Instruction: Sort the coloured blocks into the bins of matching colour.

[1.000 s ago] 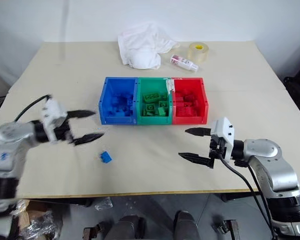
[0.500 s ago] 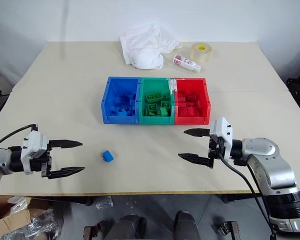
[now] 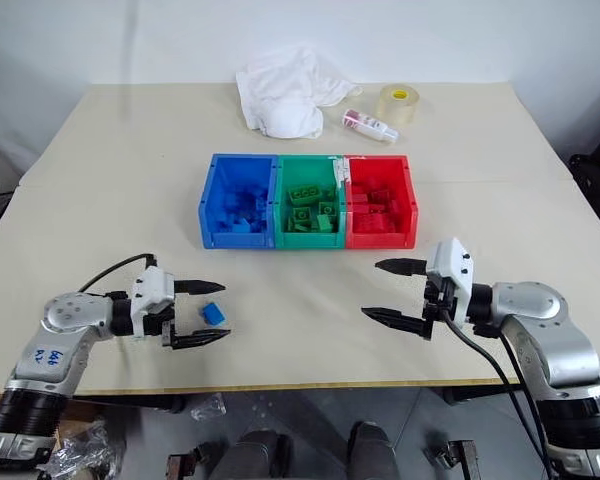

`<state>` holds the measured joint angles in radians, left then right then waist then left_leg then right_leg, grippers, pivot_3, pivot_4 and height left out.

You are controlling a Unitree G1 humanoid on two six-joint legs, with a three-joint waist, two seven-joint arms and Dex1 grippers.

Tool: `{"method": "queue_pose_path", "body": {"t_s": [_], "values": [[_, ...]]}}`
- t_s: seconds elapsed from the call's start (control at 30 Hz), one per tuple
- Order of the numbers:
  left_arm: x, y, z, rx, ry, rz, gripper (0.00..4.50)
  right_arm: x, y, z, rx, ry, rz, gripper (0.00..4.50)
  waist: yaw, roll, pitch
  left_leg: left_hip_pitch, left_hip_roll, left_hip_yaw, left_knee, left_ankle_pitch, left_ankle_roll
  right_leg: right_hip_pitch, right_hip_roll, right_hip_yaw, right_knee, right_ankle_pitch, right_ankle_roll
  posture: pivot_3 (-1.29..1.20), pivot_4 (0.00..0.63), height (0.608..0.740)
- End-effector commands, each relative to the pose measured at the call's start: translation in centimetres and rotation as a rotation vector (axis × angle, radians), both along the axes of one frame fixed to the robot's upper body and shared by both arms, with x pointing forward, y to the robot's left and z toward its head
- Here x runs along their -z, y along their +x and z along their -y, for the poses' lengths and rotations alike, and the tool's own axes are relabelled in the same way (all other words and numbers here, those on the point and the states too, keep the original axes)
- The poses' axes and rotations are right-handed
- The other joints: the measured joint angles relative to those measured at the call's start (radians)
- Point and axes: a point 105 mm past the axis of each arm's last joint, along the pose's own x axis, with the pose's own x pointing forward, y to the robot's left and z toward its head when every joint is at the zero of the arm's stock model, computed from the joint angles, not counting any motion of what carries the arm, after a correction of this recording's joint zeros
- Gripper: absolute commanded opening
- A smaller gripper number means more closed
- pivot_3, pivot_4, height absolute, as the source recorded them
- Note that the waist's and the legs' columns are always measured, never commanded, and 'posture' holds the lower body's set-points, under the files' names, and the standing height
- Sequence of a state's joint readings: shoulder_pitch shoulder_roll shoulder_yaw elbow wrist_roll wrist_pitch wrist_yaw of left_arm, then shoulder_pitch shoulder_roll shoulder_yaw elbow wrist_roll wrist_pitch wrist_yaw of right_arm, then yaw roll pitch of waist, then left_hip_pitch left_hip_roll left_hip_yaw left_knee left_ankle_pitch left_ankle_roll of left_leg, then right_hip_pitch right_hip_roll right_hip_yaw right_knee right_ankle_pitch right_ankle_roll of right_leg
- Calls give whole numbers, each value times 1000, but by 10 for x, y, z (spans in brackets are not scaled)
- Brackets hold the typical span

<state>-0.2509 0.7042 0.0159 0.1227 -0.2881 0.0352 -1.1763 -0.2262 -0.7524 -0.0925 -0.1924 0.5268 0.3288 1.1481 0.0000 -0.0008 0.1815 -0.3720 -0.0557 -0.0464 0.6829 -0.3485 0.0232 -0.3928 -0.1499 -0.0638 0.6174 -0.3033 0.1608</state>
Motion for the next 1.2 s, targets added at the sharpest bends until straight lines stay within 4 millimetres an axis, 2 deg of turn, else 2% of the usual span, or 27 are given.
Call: {"method": "queue_pose_path", "body": {"t_s": [0.03, 0.23, 0.3, 0.37, 0.5, 0.63, 0.73, 0.83, 1.03, 1.2], "values": [[-1, 0, -4, 10, 14, 11, 3563, -13, -4, 3, 12, -1, 53, 4500, 0, 0, 0, 0, 0, 0, 0, 0, 0, 0, 0, 0, 0, 0, 0, 0, 150, 740], [-2, 5, -7, -1, 7, 14, 1669, -12, -6, 5, 30, -1, 54, 4500, 5, 0, 0, 0, 0, 0, 0, 0, 0, 0, 0, 0, 0, 0, 0, 0, 150, 740], [-6, 8, -6, -2, -2, 23, 1642, -12, -6, 5, 35, 0, 55, 4500, 5, 0, 0, 0, 0, 0, 1, 0, 0, 0, 0, 0, 0, 0, 0, 0, 150, 740], [-18, 14, -1, -8, -35, 59, 1642, -12, -7, 6, 40, 0, 57, 4500, 6, 0, 0, 0, 0, 0, 1, 0, 0, 0, 0, 0, 0, 0, 0, 0, 150, 740], [-58, 39, 12, -51, -137, 175, 1642, -13, -7, 6, 48, 2, 61, 4500, 19, 0, 0, 0, -1, 0, 2, 0, 0, 1, 0, 0, 0, 0, 0, 0, 150, 740], [-94, 81, 23, -170, -177, 248, 1642, -13, -7, 7, 54, 3, 64, 4500, 27, 0, 0, 0, -1, 0, 2, 0, 0, 1, 0, 0, 1, 0, 0, 0, 150, 740], [-102, 110, 27, -262, -174, 262, 1642, -13, -6, 6, 55, 4, 67, 4500, 25, -1, 0, 0, -3, 1, 3, 0, 0, 1, 0, 0, 2, 0, 0, 0, 150, 740], [-110, 134, 30, -334, -210, 277, 2593, -14, -6, 5, 55, 7, 73, 4500, 24, -1, 0, 0, -5, 1, 2, 0, 0, 0, 0, -1, 2, 0, 1, 0, 150, 740], [-112, 131, 48, -222, -235, 258, 4479, -14, -8, 6, 62, 7, 78, 4500, 19, -1, 0, 0, -4, 2, 1, 0, 0, -1, 0, -3, 2, 0, 1, 0, 150, 740], [-126, 118, 36, -170, -265, 297, 4494, -15, -10, 7, 64, 4, 78, 4500, 21, -1, 0, 0, -3, 2, 2, 0, 0, -1, 0, -3, 2, 0, 1, 0, 150, 740]]}}
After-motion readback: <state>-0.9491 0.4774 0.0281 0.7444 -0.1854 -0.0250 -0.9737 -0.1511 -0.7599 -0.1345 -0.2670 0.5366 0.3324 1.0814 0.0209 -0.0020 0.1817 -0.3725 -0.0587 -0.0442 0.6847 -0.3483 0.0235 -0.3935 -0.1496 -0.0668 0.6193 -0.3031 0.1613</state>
